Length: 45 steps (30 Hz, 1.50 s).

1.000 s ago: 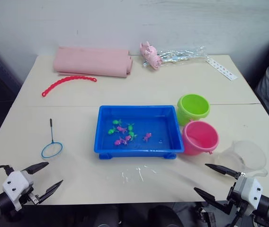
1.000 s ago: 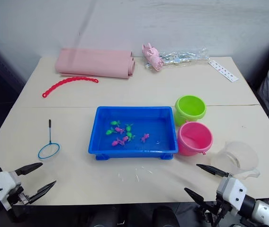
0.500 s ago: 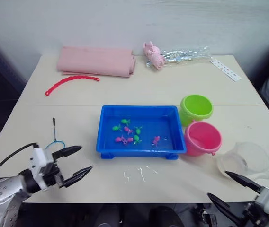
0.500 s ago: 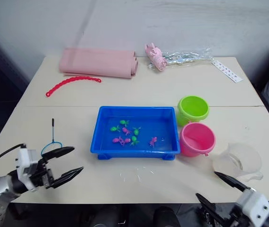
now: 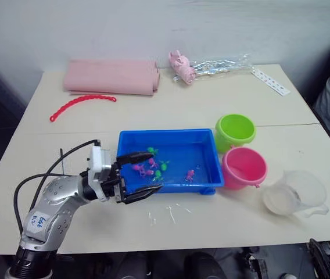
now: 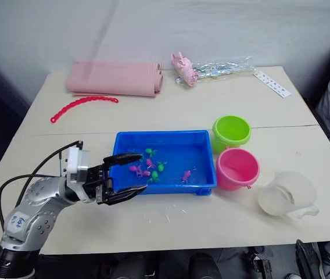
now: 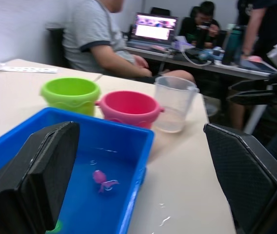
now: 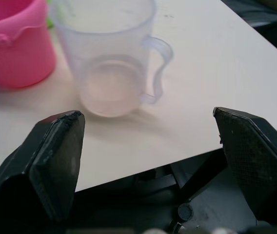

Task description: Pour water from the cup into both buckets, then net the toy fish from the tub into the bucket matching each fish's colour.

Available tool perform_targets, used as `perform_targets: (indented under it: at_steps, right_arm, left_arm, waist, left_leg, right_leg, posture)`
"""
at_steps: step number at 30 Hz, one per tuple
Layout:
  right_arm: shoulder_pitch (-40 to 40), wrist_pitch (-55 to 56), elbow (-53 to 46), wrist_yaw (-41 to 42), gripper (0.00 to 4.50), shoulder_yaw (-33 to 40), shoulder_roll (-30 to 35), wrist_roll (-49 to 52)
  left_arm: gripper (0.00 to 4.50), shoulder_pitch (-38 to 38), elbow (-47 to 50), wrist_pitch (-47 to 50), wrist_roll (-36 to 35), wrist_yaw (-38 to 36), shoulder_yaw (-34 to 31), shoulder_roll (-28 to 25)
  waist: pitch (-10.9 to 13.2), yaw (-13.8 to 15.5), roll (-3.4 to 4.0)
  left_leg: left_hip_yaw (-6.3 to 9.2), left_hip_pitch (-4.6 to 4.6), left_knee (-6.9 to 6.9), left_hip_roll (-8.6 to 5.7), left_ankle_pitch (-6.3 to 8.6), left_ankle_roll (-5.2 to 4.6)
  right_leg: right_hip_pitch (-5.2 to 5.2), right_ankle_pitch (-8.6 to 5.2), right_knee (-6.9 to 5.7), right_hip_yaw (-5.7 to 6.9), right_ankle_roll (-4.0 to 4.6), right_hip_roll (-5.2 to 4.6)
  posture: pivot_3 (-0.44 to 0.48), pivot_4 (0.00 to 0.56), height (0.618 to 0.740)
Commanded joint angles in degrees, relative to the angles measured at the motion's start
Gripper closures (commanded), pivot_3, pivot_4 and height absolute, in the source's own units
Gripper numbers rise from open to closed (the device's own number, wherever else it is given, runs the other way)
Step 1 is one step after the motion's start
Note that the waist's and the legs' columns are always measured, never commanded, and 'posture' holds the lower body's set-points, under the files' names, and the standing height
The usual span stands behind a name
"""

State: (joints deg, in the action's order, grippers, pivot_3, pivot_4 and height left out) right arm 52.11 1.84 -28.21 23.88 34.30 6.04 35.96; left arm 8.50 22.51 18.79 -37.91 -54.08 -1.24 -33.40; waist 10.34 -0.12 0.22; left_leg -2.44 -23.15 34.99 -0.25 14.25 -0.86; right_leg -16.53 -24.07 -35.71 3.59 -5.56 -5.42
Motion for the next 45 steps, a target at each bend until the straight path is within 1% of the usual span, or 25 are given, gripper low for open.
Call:
perform_targets:
  at_steps: [1, 9, 11, 20, 29, 37, 41, 45]
  right_arm:
    - [-3.4, -2.9, 1.6, -4.5, 0.00, 2.1, 1.3, 1.0]
    - [-13.1, -5.3, 8.6, -8.9, 0.00, 3.5, 3.2, 1.5]
    - [-15.0, -5.2, 10.0, -8.9, 0.00, 3.6, 3.1, 1.7]
    - [-18.1, -3.1, 13.6, -7.0, 0.00, 3.2, 2.5, -0.3]
    - [-23.3, -3.5, 17.7, -7.5, 0.00, 3.7, 4.7, -1.1]
    - [-27.5, -4.5, 20.2, -9.2, 0.00, 4.1, 7.0, -1.5]
    - [-29.1, -5.6, 21.2, -11.2, 0.00, 4.0, 7.8, -2.4]
    - [-30.8, -8.1, 20.9, -13.4, 0.00, 4.2, 7.7, -0.8]
  left_arm:
    - [0.07, 0.9, 0.4, 0.5, 0.0, -1.8, -0.2, -1.4]
    - [0.07, 1.1, 2.0, 2.4, -0.6, -3.4, -0.8, -3.8]
    - [0.07, 1.0, 2.8, 2.9, -1.4, -4.1, -1.0, -4.4]
    - [0.07, 2.7, 2.0, 2.9, -0.8, -5.4, -1.1, -4.8]
    - [0.07, 3.0, 1.6, 2.5, -0.1, -5.5, -0.6, -4.3]
    - [0.07, 2.8, 1.9, 2.4, 0.3, -5.0, -0.8, -4.0]
    - [0.07, 2.8, 1.9, 2.3, 0.4, -4.7, -0.9, -3.8]
    - [0.07, 2.7, 1.8, 2.2, 0.7, -4.6, -1.0, -3.7]
  waist:
    - [0.0, 0.0, 0.00]
    - [0.0, 0.1, 0.04]
    - [0.0, 0.1, 0.04]
    - [0.0, 0.0, 0.08]
    - [0.0, 0.0, 0.09]
    - [0.0, 0.0, 0.09]
    - [0.0, 0.0, 0.09]
    - [0.0, 0.0, 0.09]
  left_leg:
    - [0.00, 0.01, -0.01, 0.03, -0.03, 0.03]
    - [0.01, 0.02, 0.02, 0.00, -0.16, 0.00]
    - [0.00, 0.02, 0.02, 0.00, -0.17, -0.01]
    - [0.00, 0.03, 0.02, 0.00, -0.21, -0.05]
    - [-0.01, 0.05, 0.02, 0.00, -0.22, -0.03]
    - [-0.01, 0.05, 0.05, 0.00, -0.25, -0.05]
    - [-0.01, 0.05, 0.06, 0.00, -0.28, -0.06]
    - [-0.01, 0.05, 0.06, 0.00, -0.29, -0.06]
  right_leg:
    - [-0.01, 0.00, -0.03, 0.00, 0.01, 0.03]
    - [-0.02, -0.01, -0.17, -0.02, 0.01, 0.02]
    - [-0.02, 0.00, -0.19, -0.03, 0.00, 0.02]
    - [-0.02, 0.00, -0.24, -0.02, 0.00, 0.03]
    - [-0.02, 0.00, -0.27, -0.03, 0.00, 0.04]
    - [-0.02, 0.00, -0.29, -0.03, 0.00, 0.05]
    - [-0.02, 0.00, -0.31, -0.03, 0.00, 0.06]
    - [-0.02, 0.00, -0.32, -0.03, 0.00, 0.07]
  posture:
    - [0.000, 0.150, 0.740]
    - [0.000, 0.150, 0.740]
    - [0.000, 0.150, 0.740]
    - [0.000, 0.150, 0.740]
    - [0.000, 0.150, 0.740]
    - [0.000, 0.150, 0.740]
    - [0.000, 0.150, 0.740]
    - [0.000, 0.150, 0.740]
